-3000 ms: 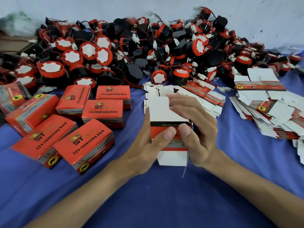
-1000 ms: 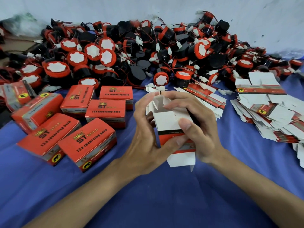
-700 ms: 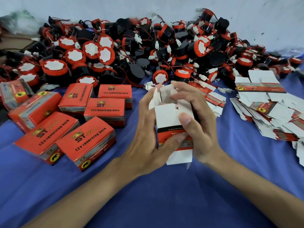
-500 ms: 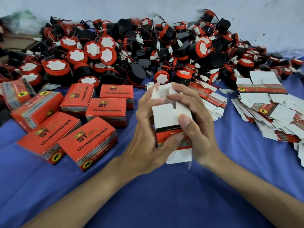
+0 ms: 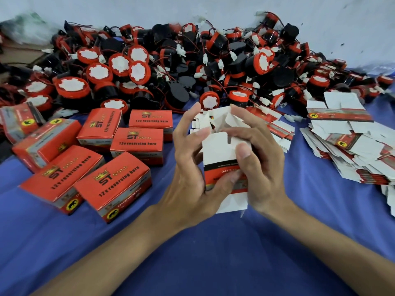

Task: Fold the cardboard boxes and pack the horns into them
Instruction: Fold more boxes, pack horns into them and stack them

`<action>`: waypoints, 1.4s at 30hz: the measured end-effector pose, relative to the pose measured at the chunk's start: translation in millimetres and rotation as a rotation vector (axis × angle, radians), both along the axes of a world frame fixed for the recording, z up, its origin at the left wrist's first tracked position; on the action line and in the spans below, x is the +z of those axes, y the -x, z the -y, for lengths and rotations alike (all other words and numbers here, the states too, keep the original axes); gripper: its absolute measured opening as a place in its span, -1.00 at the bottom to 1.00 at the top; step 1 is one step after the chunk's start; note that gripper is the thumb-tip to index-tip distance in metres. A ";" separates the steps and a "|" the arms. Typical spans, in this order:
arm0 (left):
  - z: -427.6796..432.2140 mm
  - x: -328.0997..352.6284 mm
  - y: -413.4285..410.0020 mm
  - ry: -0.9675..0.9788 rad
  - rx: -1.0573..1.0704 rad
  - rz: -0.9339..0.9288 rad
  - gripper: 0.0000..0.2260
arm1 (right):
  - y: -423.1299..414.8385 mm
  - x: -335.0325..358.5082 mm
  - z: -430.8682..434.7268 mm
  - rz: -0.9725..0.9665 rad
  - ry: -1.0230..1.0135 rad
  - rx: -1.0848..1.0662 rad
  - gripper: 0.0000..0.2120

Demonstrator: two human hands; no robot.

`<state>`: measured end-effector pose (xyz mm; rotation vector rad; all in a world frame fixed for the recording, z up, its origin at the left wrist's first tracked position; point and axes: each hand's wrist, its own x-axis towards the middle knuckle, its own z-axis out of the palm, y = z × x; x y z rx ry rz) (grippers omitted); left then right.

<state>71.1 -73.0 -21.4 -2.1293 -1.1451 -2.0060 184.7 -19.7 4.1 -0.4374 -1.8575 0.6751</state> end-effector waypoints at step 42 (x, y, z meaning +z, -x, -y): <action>9.8 0.1 7.5 0.135 0.107 -0.107 -0.64 | -3.7 -2.0 -8.7 0.021 -0.078 0.153 -0.64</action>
